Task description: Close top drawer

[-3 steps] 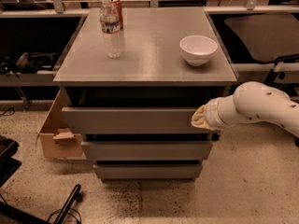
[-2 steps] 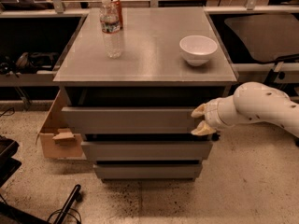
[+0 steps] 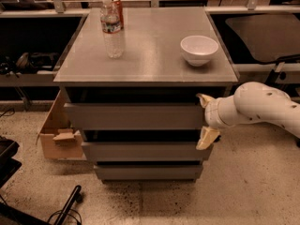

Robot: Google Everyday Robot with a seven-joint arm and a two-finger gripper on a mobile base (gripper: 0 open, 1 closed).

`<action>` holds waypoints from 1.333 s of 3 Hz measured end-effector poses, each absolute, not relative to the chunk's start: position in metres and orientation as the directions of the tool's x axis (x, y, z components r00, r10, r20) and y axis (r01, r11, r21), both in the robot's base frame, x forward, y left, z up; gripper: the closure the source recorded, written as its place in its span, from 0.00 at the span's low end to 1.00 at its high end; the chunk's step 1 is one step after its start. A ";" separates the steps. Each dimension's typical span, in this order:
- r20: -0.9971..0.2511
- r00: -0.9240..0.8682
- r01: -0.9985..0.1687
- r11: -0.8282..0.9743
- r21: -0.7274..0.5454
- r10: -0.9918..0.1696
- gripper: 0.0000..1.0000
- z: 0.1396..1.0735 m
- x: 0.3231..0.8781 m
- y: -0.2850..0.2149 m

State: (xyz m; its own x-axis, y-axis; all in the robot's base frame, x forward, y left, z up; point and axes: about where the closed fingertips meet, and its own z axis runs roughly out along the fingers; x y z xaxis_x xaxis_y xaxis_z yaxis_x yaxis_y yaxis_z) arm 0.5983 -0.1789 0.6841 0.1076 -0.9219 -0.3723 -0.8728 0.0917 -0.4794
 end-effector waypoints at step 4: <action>-0.239 0.042 -0.854 0.089 -0.512 -0.970 0.87 0.752 0.496 -0.214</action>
Offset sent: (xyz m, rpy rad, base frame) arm -0.0671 0.0092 0.0030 -0.0350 0.0484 0.0275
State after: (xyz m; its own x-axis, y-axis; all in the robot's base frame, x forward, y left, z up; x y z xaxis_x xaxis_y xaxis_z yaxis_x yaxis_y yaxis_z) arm 0.4955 -0.2140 0.7519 0.0418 -0.9702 -0.2388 -0.8542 0.0893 -0.5122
